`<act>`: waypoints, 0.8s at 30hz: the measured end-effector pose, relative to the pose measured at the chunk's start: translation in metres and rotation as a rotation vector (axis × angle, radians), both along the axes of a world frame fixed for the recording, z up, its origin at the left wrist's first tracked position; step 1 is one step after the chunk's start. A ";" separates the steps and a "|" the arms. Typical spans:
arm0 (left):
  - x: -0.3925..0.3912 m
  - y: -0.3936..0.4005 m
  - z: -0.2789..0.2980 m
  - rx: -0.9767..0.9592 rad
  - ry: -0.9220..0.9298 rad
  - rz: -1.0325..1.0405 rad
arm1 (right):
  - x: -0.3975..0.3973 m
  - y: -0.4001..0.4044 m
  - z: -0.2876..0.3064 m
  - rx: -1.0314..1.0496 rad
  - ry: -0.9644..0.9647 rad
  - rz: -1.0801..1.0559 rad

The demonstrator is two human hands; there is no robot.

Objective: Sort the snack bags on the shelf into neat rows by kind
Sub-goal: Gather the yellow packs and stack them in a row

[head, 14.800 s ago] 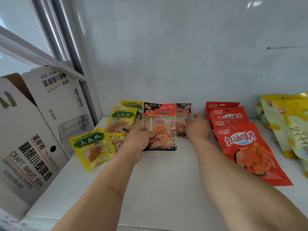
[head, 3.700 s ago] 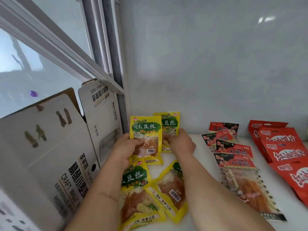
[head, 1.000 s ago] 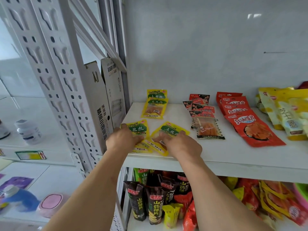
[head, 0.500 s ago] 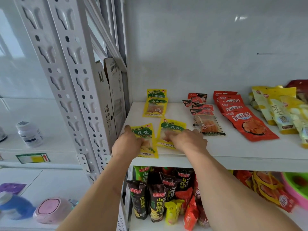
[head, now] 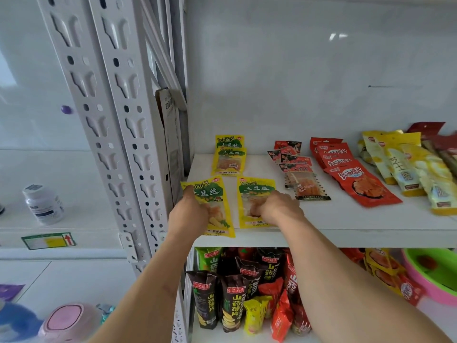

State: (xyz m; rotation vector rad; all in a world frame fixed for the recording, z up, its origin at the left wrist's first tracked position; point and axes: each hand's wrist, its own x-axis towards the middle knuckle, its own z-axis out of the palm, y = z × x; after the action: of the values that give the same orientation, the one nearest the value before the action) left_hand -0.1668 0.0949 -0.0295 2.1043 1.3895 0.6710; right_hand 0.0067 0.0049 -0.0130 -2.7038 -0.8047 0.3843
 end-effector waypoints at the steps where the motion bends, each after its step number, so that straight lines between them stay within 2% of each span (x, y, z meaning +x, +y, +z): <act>1: -0.001 -0.001 0.000 -0.001 -0.011 -0.003 | 0.000 0.001 -0.001 0.009 -0.007 0.004; 9: -0.007 -0.002 -0.004 -0.049 -0.083 -0.032 | 0.001 0.003 0.002 0.134 0.170 -0.102; 14: -0.012 0.001 -0.004 -0.146 -0.165 -0.034 | 0.005 0.002 0.006 0.124 0.188 -0.051; 20: -0.016 0.001 -0.001 -0.192 -0.220 -0.058 | 0.009 -0.002 -0.007 0.379 0.241 -0.006; 24: -0.020 0.004 -0.005 -0.293 -0.370 -0.061 | 0.009 -0.004 -0.012 0.508 0.258 -0.053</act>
State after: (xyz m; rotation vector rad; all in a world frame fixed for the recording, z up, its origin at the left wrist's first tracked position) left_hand -0.1866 0.0991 -0.0348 1.6855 1.1359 0.7384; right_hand 0.0155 0.0010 -0.0248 -2.1475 -0.6489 0.4371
